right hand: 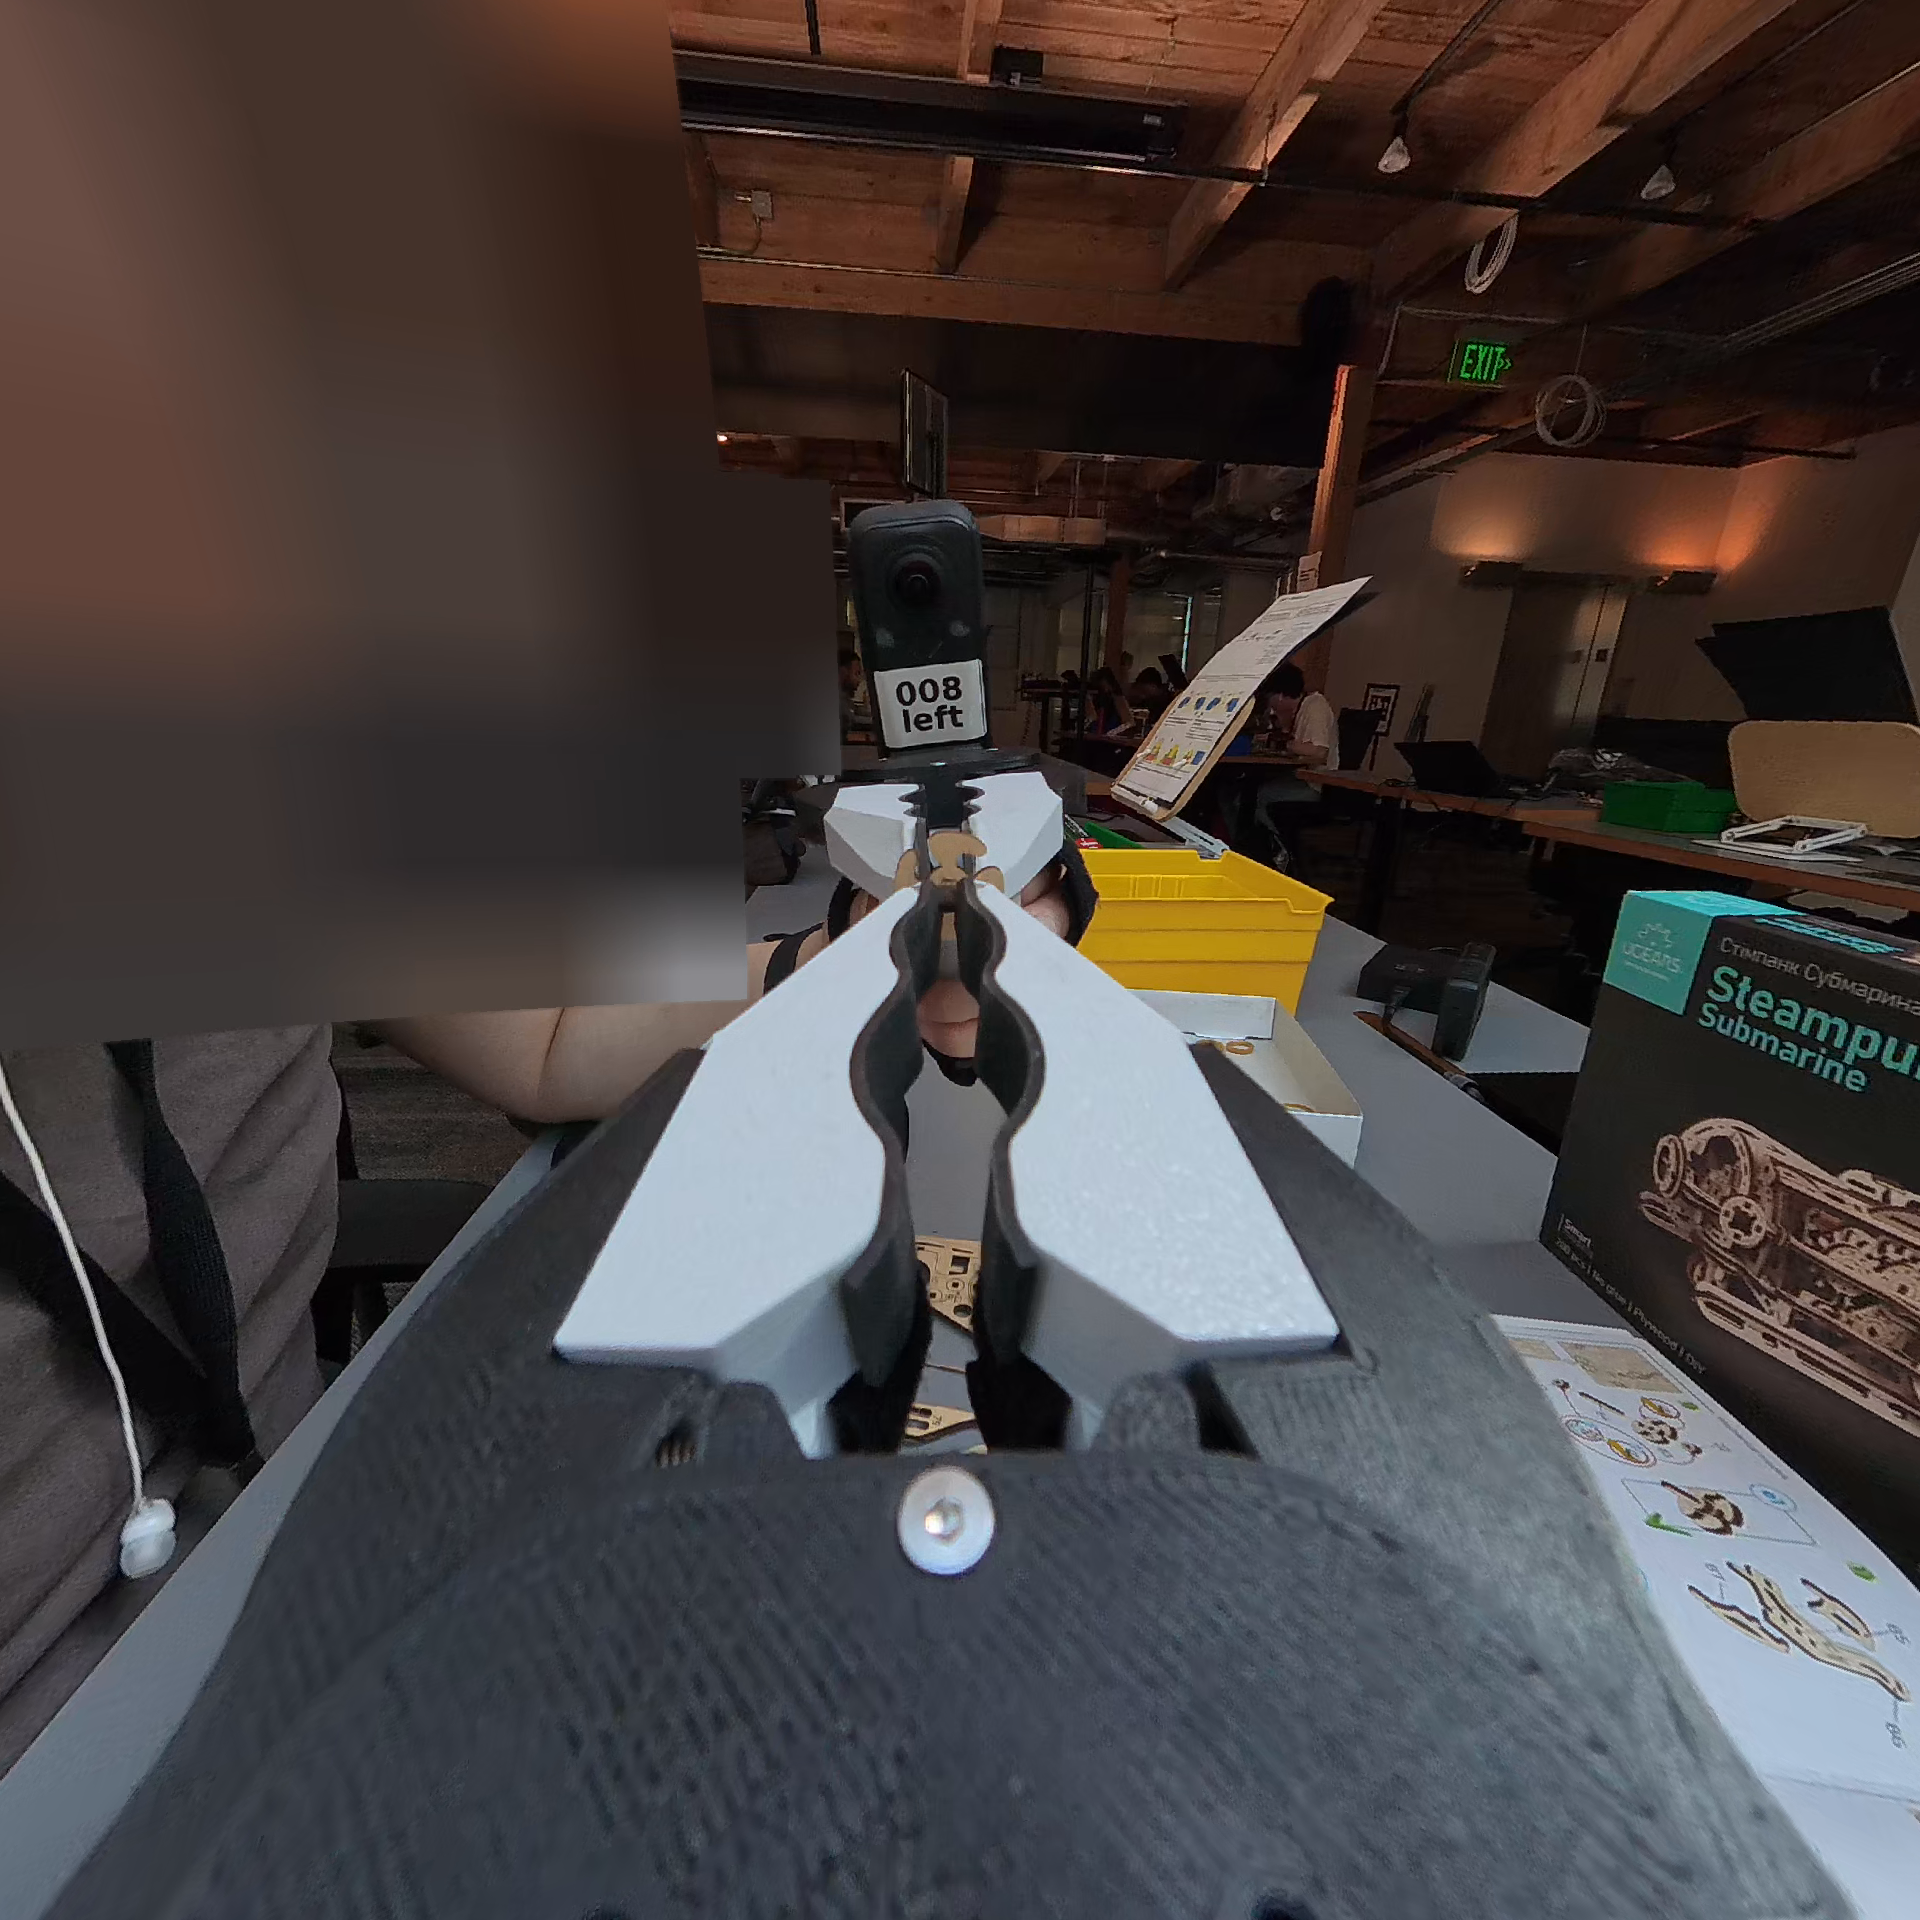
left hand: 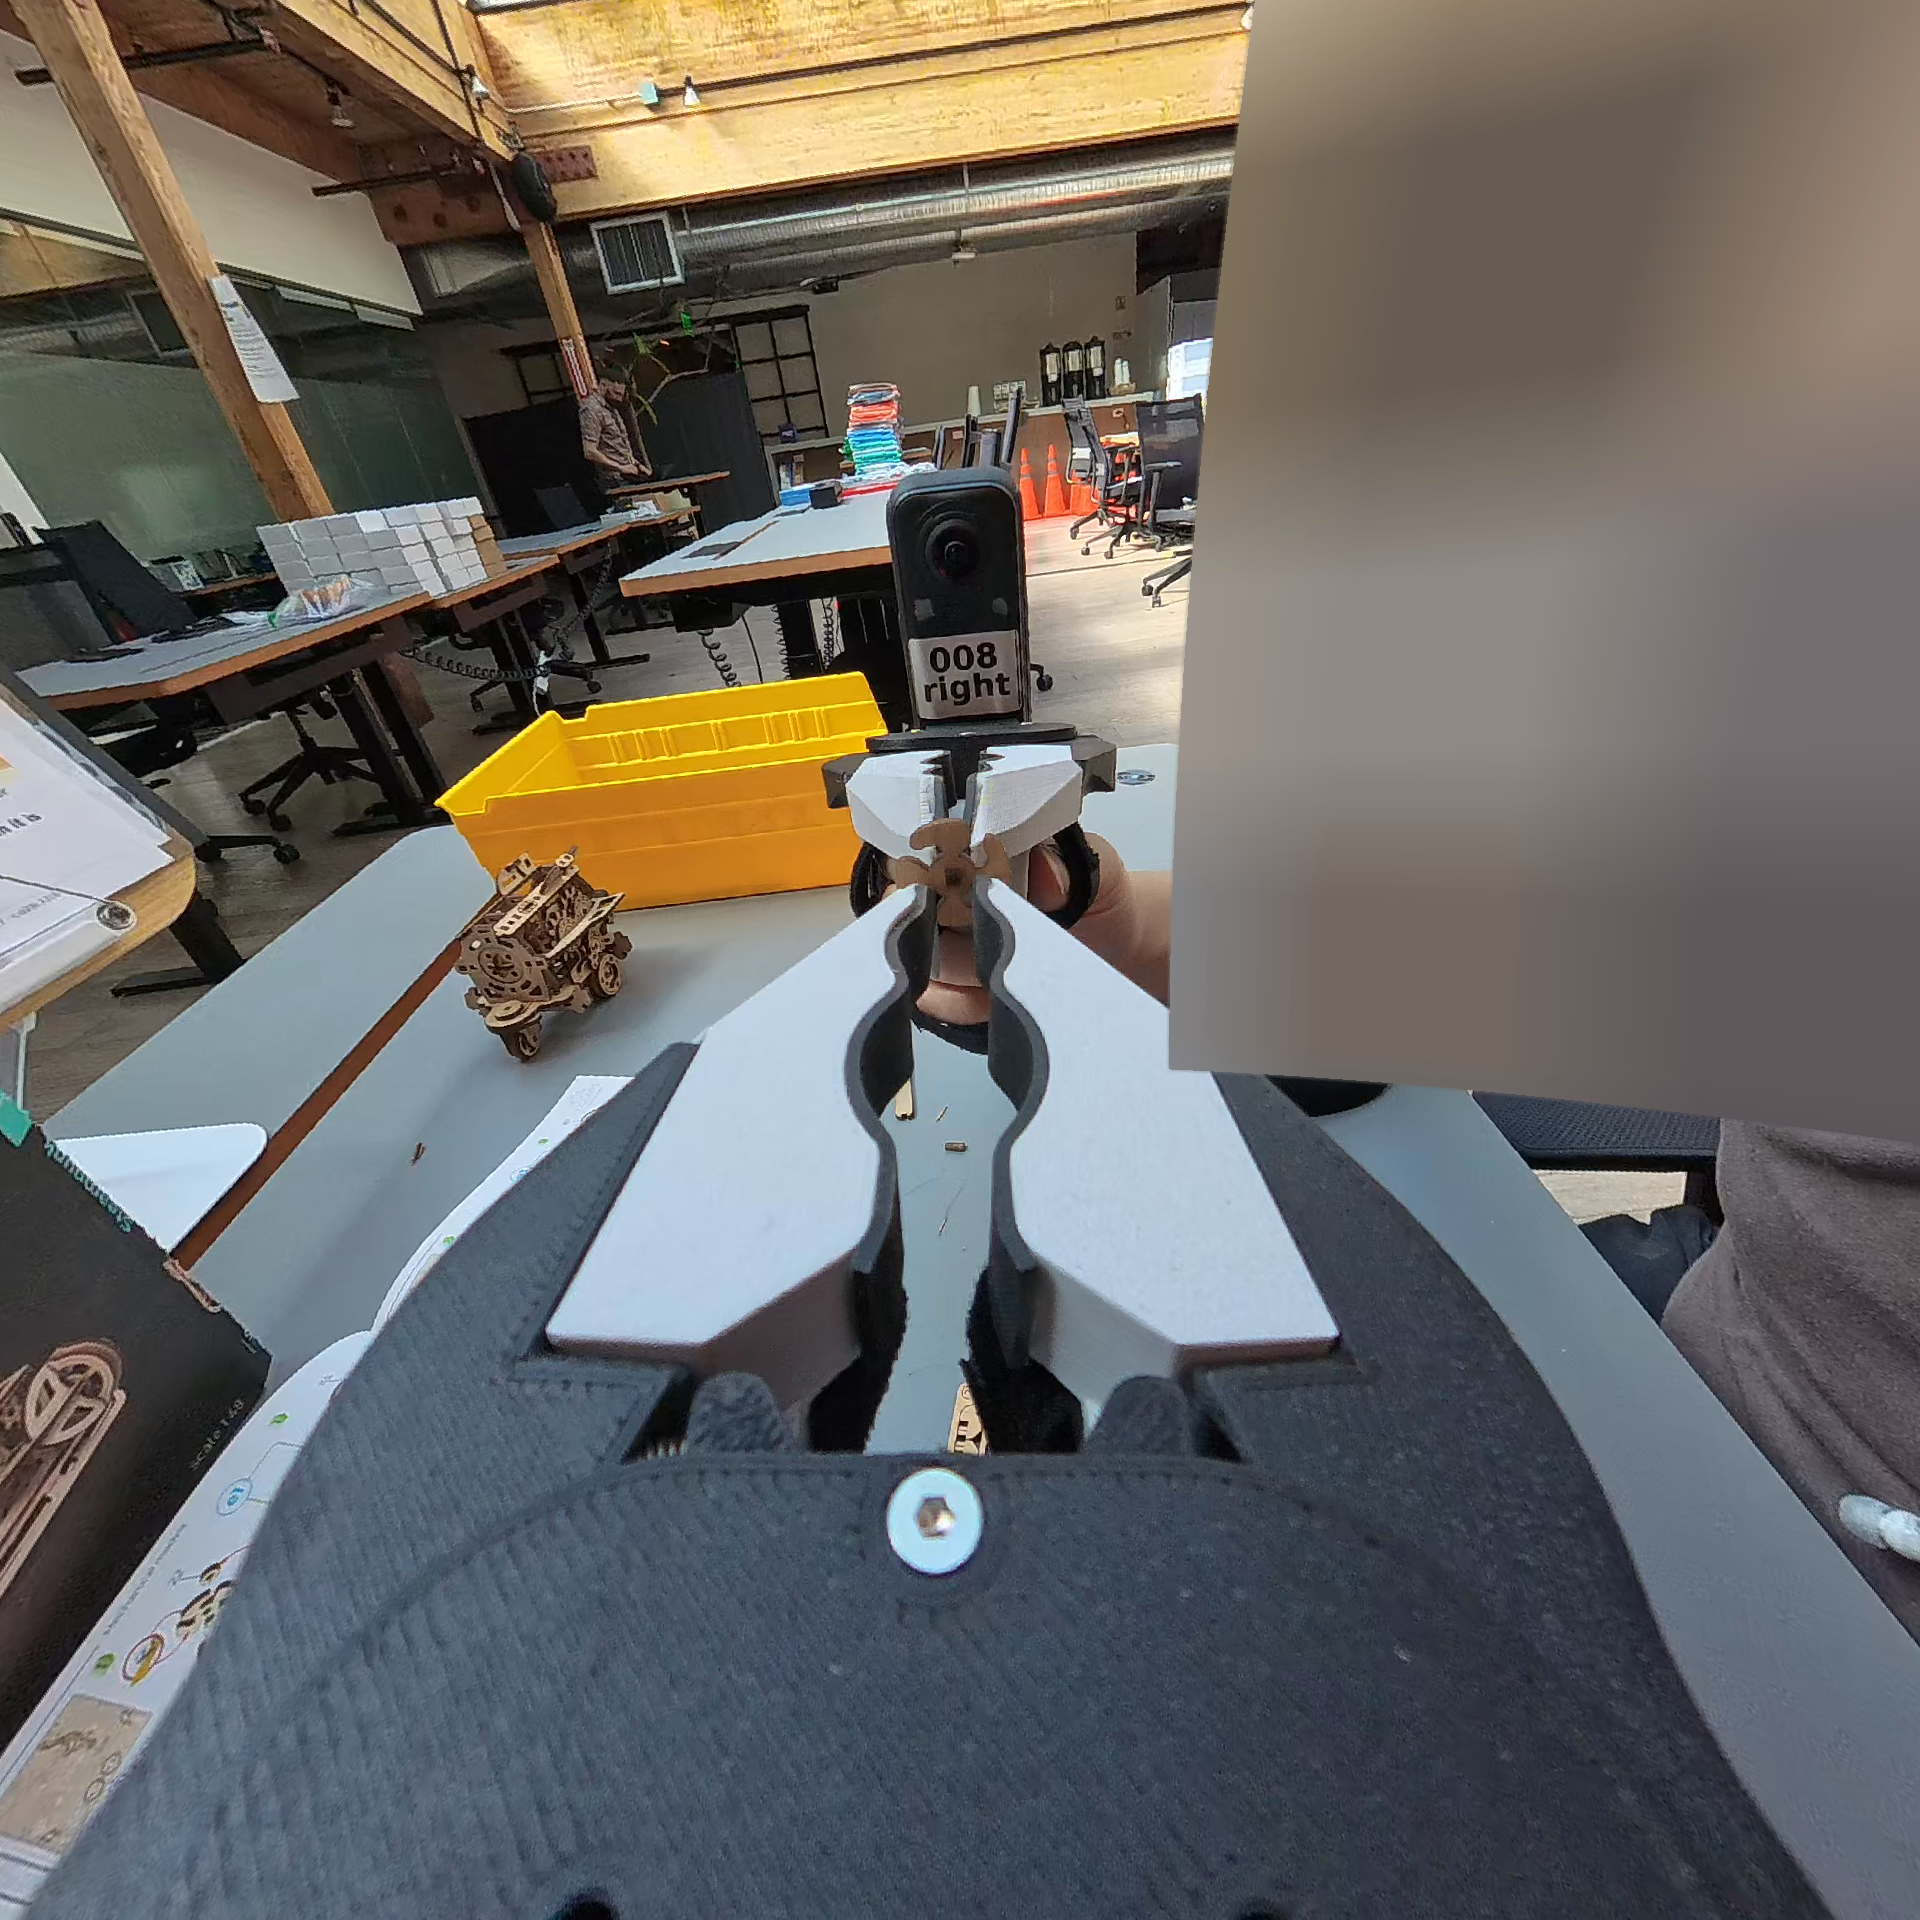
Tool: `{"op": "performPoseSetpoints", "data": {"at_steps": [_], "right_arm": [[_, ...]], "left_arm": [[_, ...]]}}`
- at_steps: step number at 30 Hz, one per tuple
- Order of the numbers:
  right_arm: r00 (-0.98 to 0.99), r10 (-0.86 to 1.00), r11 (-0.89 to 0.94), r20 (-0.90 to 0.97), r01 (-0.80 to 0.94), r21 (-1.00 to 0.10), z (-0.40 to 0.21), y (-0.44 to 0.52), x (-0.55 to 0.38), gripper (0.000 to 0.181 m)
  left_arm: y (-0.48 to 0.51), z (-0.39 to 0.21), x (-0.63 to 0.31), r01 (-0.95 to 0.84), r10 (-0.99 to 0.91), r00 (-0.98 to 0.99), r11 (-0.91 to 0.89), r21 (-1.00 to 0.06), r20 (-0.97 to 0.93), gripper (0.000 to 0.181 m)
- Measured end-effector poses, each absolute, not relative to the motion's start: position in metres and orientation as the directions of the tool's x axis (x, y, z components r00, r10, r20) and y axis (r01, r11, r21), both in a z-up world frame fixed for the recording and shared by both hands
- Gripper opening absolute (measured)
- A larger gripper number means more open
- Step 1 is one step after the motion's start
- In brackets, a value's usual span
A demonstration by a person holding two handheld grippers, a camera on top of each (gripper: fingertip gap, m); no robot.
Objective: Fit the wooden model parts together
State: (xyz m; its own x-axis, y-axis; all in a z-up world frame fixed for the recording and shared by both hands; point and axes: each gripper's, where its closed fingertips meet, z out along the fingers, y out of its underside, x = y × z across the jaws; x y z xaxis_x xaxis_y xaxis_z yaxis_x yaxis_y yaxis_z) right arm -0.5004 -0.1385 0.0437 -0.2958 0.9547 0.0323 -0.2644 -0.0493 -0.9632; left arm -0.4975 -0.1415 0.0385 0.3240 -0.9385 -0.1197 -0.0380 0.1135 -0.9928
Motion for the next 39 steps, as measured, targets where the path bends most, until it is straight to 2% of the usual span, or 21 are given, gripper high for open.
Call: {"op": "performPoseSetpoints", "data": {"at_steps": [11,29,33,36,37,39], "right_arm": [[-0.240,0.964,0.060,0.119,-0.240,-0.969,0.041,-0.138,-0.500,0.002],[-0.237,0.961,0.091,0.144,-0.222,-0.971,0.038,-0.138,-0.499,0.002],[-0.199,0.959,0.159,0.201,-0.209,-0.965,0.036,-0.137,-0.499,0.002],[-0.169,0.948,0.242,0.271,-0.172,-0.955,0.030,-0.137,-0.502,0.002],[-0.172,0.947,0.242,0.271,-0.170,-0.955,0.029,-0.138,-0.503,0.002],[-0.190,0.949,0.217,0.250,-0.178,-0.960,0.029,-0.141,-0.503,0.002]], "left_arm": [[-0.140,0.035,-0.497,-0.037,-0.947,0.309,0.076,-0.996,-0.083,0.003],[-0.143,0.033,-0.496,-0.035,-0.953,0.288,0.083,-0.996,-0.090,0.004],[-0.143,0.035,-0.499,0.000,-0.966,0.258,0.022,-1.000,-0.021,0.014],[-0.139,0.032,-0.503,0.000,-0.968,0.250,-0.024,-1.000,0.023,0.032],[-0.138,0.030,-0.503,-0.014,-0.966,0.257,-0.015,-1.000,0.011,0.039],[-0.138,0.026,-0.502,-0.055,-0.958,0.280,0.040,-0.998,-0.054,0.040]]}}
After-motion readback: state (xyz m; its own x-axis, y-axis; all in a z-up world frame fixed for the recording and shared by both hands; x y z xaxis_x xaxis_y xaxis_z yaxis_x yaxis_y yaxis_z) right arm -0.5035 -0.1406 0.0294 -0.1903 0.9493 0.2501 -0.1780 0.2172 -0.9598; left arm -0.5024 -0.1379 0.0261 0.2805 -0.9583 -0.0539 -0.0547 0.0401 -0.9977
